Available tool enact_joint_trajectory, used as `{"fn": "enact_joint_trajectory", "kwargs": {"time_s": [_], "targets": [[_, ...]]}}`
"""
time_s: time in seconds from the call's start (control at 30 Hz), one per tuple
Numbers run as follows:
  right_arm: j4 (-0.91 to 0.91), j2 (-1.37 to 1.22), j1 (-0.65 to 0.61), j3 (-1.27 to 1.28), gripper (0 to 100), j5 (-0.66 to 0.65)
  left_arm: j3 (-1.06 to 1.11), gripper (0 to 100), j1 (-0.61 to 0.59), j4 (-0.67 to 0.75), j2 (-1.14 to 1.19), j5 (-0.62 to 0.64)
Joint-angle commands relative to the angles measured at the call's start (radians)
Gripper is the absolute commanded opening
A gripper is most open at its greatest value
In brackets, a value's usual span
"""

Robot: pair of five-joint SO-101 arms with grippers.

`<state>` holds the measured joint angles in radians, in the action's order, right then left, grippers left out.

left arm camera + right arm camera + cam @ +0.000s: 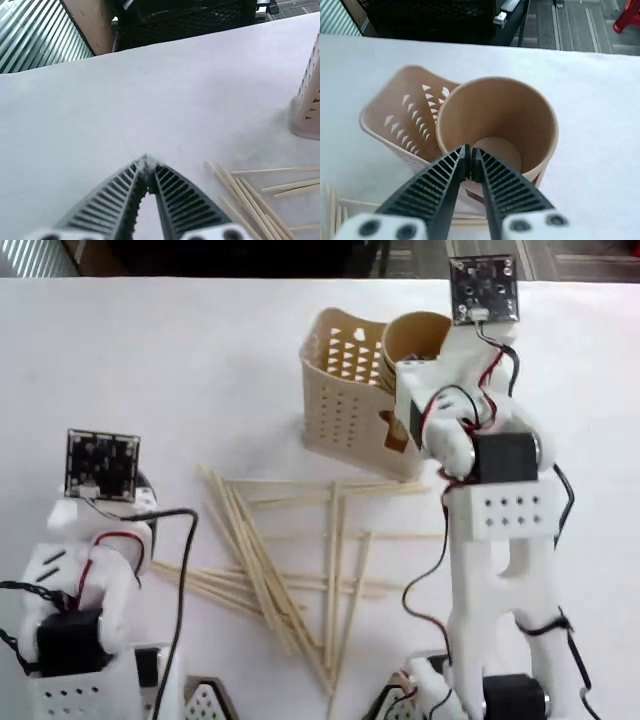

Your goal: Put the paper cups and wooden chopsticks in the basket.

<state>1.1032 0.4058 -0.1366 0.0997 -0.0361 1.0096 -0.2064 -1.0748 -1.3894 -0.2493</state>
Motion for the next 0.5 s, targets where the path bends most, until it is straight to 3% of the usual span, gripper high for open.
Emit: {"fn": "enact_joint_trajectory", "kwargs": {"time_s": [0.0, 0.23, 0.47], "targets": [[-0.019, -0.058, 0.015, -0.008, 1.8, -0.008, 0.078, 2, -0.012, 0.061, -0.048, 0.0], [-0.005, -0.071, 0.051, 0.041, 1.8, -0.008, 0.166, 2, -0.01, 0.091, -0.071, 0.0], [0.028, -0.054, 0.016, -0.21, 1.8, -0.008, 0.17, 2, -0.01, 0.087, -0.071, 0.0]]}}
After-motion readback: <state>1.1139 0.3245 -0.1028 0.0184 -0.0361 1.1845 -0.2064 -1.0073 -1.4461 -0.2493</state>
